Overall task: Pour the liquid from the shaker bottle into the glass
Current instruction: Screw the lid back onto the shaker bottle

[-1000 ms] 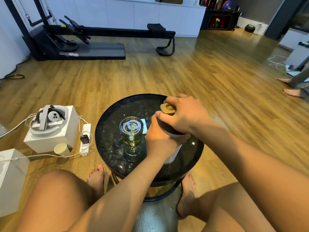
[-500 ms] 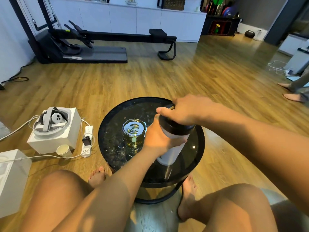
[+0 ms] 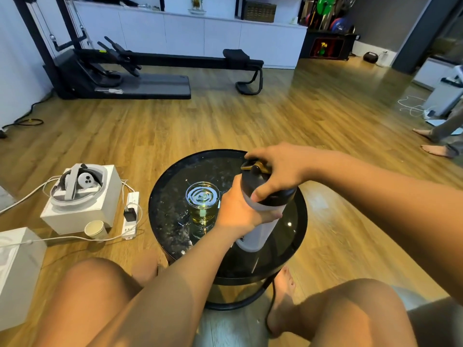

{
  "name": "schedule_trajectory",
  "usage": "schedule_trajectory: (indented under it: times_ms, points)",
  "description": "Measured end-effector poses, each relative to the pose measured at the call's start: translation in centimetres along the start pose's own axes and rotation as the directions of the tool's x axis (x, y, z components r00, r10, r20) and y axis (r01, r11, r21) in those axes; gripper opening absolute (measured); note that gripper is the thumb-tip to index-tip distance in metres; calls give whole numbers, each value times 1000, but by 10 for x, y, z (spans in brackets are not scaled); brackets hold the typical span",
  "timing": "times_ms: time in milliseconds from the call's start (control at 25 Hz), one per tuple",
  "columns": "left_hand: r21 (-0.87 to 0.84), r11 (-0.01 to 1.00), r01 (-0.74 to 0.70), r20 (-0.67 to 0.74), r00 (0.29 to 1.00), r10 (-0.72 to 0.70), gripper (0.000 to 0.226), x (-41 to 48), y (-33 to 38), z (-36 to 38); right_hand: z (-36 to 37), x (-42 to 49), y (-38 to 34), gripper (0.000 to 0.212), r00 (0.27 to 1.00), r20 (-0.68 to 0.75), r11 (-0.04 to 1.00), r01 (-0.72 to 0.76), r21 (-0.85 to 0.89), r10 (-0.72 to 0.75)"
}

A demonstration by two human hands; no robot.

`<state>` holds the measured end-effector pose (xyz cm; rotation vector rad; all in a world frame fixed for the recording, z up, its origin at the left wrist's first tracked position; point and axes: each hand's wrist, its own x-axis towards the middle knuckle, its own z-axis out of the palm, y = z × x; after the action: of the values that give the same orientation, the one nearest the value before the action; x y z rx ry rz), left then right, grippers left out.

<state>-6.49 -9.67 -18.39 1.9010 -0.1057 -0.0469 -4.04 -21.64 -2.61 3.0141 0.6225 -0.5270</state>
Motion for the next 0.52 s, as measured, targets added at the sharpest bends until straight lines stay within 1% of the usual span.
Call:
schedule_trajectory:
  times_ms: [40,120,160,200,280,360,440,520]
  points:
    - [12,1000,0,-9,1000,1,104,1,1,0,-5,-1,0,102,998,-26,998,53,35,-52]
    - [42,999,-21,-11,1000,22,117,2,3,0,-15,-2,1,96,986,-81,987,148,60,-143]
    - [52,998,-21,-8,1000,21,122,2,4,1,-17,-1,1,96,984,-74,984,166,63,-161]
    - [53,999,-7,-5,1000,8,122,1,4,1,-17,-1,0,98,987,-39,986,158,55,-156]
    - [38,999,14,3,1000,-15,111,1,2,1,-7,1,2,101,991,38,992,125,28,-126]
    - [26,1000,13,12,1000,-13,102,0,1,-1,2,3,6,100,991,36,991,124,41,-126]
    - [44,999,13,18,1000,-13,105,0,2,-1,8,2,10,101,988,5,987,156,33,-156]
    - [77,997,0,31,1000,-2,118,2,3,0,12,2,12,103,982,-10,982,188,-30,-189]
